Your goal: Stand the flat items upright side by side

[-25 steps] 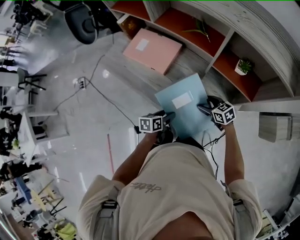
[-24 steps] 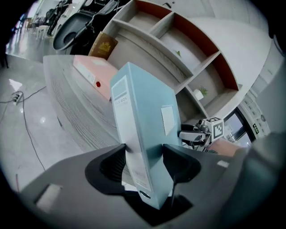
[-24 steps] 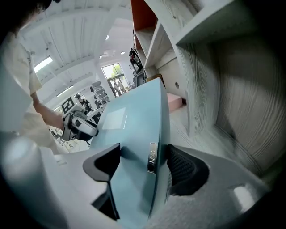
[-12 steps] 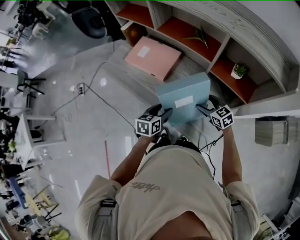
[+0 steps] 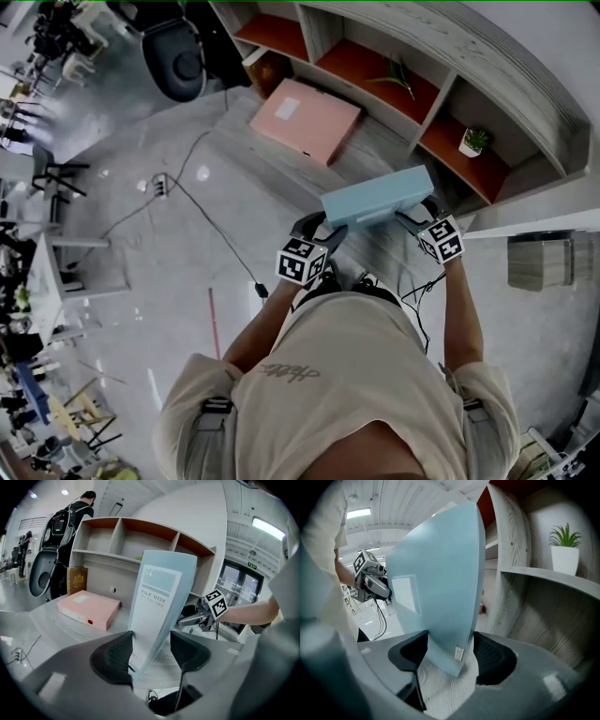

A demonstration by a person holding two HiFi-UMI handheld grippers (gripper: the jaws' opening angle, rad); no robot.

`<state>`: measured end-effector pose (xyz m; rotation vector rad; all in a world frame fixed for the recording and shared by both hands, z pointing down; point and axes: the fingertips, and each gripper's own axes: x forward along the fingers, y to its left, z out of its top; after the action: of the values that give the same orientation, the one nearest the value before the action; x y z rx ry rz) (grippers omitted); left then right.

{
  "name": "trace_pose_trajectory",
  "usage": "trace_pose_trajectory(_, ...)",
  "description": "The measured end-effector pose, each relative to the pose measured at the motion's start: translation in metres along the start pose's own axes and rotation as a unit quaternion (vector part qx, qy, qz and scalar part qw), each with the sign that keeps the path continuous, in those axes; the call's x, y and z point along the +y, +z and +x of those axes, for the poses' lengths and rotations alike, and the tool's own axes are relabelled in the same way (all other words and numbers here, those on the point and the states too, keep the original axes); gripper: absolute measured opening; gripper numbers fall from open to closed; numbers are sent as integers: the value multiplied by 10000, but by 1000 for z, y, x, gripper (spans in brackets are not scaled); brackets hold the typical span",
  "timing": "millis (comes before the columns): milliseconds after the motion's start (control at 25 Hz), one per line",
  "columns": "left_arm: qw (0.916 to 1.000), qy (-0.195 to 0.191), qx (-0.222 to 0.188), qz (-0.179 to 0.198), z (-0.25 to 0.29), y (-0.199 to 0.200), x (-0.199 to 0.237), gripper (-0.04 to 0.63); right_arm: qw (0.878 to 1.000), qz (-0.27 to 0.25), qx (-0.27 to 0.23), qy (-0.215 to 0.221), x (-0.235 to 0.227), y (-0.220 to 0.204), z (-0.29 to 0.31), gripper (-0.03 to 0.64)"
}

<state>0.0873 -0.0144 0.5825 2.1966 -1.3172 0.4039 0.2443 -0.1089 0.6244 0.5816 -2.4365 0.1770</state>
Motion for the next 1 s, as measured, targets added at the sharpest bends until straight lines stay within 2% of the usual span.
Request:
trace_pose_trajectory(200,9990,61,-124,414,0,1,3,288,9995,237,85,-183,1,-10,-3,307)
trace_pose_trajectory(280,9984,20,-169,542,0,0,5,341,9987,420,29,-295,2,-14,-5,307)
trace_pose_trajectory(360,9976,-177,-253,627,1,3,8,394,9976,602,-16,-352,3,-16,-8,307)
trace_pose_trajectory(480,9939,-631,-344,839,2,12,13,440,9966,731,15,-376,12,-24,-18,307)
trace_pose_trajectory(640,9799,-1245,-321,1525,10,18,4,423,9941,945,192,-487,27,-51,-32,307)
trace_pose_trajectory(720,9739,-1433,-280,1739,17,17,-2,422,9929,1010,356,-517,38,-68,-37,307)
trace_pose_trajectory(920,9674,-1603,-251,1944,40,14,-11,399,9881,1288,493,-675,49,-90,-53,298)
trace_pose_trajectory(1000,9662,-1620,-282,1986,46,14,-16,356,9859,1407,435,-797,46,-90,-61,286)
